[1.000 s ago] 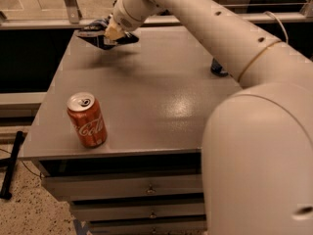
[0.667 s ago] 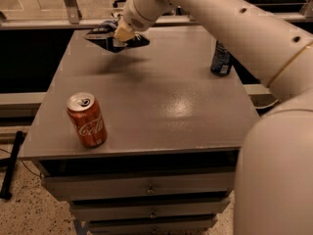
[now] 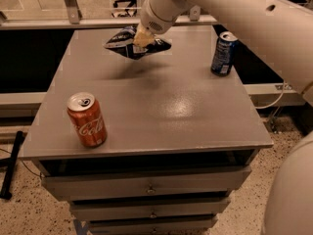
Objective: Move blue chip bag near pepsi can
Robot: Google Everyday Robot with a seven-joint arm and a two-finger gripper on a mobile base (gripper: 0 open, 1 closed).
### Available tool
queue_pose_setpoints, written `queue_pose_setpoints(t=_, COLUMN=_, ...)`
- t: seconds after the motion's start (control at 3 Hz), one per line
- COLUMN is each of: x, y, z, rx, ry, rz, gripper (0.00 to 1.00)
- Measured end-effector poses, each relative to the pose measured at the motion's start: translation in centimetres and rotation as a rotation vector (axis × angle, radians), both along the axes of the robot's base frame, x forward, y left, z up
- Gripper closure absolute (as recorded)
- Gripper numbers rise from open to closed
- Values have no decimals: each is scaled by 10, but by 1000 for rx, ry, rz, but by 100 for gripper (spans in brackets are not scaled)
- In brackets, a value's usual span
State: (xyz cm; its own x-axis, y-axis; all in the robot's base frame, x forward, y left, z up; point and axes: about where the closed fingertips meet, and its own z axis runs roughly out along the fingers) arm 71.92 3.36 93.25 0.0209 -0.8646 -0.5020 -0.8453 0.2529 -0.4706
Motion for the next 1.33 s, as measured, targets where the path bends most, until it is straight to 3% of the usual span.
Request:
queue_pose_setpoints(t=0.33, x=1, y=-33, z=-5, rx=-66, ry=-1, rz=-3, gripper=100)
queue_pose_setpoints(t=0.67, x=8, y=-66, z=-14, rx=-85, ry=1, rz=33, gripper=100)
queue_pose_setpoints(t=1.33, x=9, y=-131, z=-24, rx=-102, ry=17, rz=37, gripper=100)
